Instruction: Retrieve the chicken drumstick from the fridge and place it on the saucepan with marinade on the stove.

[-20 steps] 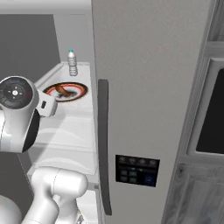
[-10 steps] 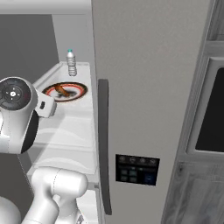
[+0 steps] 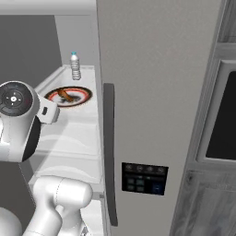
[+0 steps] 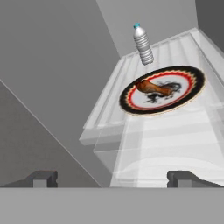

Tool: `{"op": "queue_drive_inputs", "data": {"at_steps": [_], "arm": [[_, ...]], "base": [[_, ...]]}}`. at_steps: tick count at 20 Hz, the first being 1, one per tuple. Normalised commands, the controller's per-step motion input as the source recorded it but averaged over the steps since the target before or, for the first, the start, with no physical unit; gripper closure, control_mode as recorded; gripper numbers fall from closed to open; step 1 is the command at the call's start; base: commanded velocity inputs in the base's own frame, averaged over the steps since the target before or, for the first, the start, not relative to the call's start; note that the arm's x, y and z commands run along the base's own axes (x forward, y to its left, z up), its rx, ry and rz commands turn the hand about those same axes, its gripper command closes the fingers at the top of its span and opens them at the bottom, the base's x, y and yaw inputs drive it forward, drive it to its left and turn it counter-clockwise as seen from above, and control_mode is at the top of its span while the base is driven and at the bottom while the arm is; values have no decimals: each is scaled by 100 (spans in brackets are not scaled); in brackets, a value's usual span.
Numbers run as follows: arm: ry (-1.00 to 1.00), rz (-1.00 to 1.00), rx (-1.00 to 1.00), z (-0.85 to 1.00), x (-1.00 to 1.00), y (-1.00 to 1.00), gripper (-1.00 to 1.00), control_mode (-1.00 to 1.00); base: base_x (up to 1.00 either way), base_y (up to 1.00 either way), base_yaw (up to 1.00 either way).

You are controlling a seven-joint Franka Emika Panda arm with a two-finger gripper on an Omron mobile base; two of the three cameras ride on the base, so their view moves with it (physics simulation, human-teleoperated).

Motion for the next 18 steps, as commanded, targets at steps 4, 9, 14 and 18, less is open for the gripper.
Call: {"op": "queue_drive_inputs", "data": {"at_steps": [4, 9, 14, 18], "arm": [[0, 0, 0, 0, 0, 0, -100, 100], [0, 0, 0, 0, 0, 0, -100, 100], [0, 0, 0, 0, 0, 0, -100, 100], [0, 0, 0, 0, 0, 0, -100, 100]], "base": [[0, 2, 12], [0, 12, 15], [0, 16, 15], [1, 18, 16]]}}
